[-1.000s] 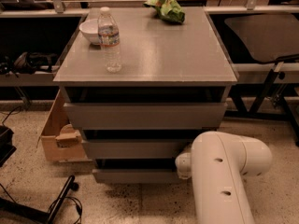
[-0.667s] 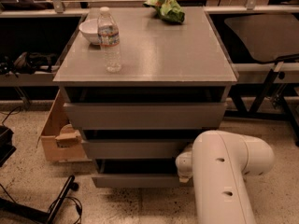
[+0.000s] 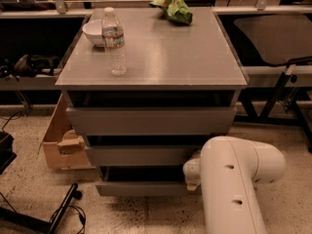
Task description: Open bottom drawer
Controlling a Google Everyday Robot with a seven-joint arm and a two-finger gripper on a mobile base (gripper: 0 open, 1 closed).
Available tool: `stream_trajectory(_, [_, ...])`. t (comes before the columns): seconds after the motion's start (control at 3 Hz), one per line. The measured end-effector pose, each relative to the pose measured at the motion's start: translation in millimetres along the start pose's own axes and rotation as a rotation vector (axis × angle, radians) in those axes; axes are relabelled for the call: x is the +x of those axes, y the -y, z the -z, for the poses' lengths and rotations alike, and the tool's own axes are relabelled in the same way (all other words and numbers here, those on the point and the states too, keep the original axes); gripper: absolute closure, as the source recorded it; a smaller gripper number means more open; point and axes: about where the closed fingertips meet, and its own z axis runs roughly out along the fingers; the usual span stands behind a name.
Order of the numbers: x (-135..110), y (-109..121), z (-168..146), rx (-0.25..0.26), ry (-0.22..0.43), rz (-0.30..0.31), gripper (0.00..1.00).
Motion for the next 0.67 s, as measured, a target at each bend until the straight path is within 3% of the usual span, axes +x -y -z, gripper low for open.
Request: stream_trajectory(0.67, [0.0,-0.1,-0.1,0.000,0.000,0.000,0.00])
